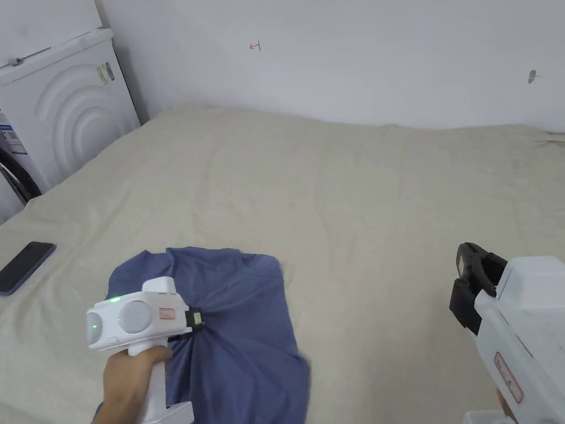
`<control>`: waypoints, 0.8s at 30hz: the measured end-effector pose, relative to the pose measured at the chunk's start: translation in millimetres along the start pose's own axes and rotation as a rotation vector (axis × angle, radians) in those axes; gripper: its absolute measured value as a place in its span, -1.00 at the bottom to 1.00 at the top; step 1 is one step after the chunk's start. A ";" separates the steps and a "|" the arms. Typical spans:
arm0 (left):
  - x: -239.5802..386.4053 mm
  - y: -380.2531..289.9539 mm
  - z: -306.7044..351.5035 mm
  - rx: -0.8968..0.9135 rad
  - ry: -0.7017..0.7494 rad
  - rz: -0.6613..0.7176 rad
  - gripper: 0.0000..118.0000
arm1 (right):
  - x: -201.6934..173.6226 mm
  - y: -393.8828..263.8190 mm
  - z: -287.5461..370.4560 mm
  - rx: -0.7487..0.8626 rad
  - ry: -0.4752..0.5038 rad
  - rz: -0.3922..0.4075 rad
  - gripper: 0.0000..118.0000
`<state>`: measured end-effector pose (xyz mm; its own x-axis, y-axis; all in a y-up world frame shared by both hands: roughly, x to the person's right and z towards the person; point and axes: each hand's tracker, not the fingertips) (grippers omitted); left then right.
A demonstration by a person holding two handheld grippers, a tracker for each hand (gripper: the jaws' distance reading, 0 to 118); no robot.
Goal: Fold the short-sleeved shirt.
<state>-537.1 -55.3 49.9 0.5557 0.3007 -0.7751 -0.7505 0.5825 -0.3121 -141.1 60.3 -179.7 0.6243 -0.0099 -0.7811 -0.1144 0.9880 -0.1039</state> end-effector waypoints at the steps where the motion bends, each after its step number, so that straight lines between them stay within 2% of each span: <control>1: 1.8 7.3 8.9 0.022 -0.025 0.015 -1.00 | 1.9 1.0 2.5 0.004 -0.004 -0.001 -1.00; 5: 26.3 31.5 34.8 0.097 -0.128 -0.028 -1.00 | 13.6 3.4 14.1 0.022 -0.027 -0.015 -1.00; 12: 122.8 82.8 60.1 0.212 -0.288 -0.192 -1.00 | 37.7 4.9 38.7 0.044 -0.086 -0.026 -1.00; 24: 321.8 78.6 80.7 0.223 -0.582 -0.429 -1.00 | 104.5 14.3 92.1 0.102 -0.286 -0.021 -1.00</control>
<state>-388.4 148.2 -179.6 0.9282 0.3275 -0.1763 -0.3703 0.8584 -0.3549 -6.3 87.6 -206.1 0.8198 -0.0008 -0.5727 -0.0302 0.9986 -0.0445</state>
